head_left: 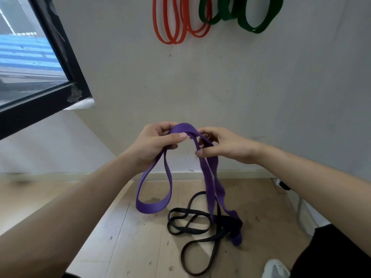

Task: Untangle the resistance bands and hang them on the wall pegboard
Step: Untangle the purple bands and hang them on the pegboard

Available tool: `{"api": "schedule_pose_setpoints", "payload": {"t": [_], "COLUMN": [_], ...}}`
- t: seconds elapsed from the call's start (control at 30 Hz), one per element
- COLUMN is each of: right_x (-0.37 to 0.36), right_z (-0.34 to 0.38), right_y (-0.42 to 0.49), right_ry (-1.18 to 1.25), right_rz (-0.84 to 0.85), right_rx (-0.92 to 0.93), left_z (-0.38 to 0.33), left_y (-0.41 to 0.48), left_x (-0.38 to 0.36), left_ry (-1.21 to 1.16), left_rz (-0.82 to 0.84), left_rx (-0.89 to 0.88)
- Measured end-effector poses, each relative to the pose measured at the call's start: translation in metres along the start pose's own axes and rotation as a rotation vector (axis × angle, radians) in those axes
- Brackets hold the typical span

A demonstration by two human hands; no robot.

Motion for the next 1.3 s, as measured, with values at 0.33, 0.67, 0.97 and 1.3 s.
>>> {"api": "schedule_pose_setpoints", "payload": {"t": [0.33,0.67,0.97,1.3], "right_x": [-0.018,0.049,0.054,0.010], "right_z": [-0.001,0.038,0.082,0.007], "right_y": [0.016,0.011,0.010,0.008], "right_ry": [0.120,-0.019,-0.188,0.044], "right_rz": [-0.058,-0.305,-0.326,-0.030], "right_rx": [0.002,0.185,0.371,0.100], "left_z": [-0.003,0.007,-0.030,-0.030], "left_y": [-0.002,0.000,0.013,0.010], "left_x": [0.006,0.034,-0.003,-0.012], "left_ry": [-0.150,0.036,-0.022,0.140], "left_rz": [-0.027,-0.044,-0.025,-0.033], "left_rx": [-0.038,0.026,-0.112,-0.136]}}
Point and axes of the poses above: each hand's wrist, its own y-axis towards the middle knuckle, its own x-axis out of the back of the hand, z = x × y, the point moved 5 cm from there along y, towards the middle knuckle, and after that the axes turned 8 degrees about x, right-handed, at the moved point
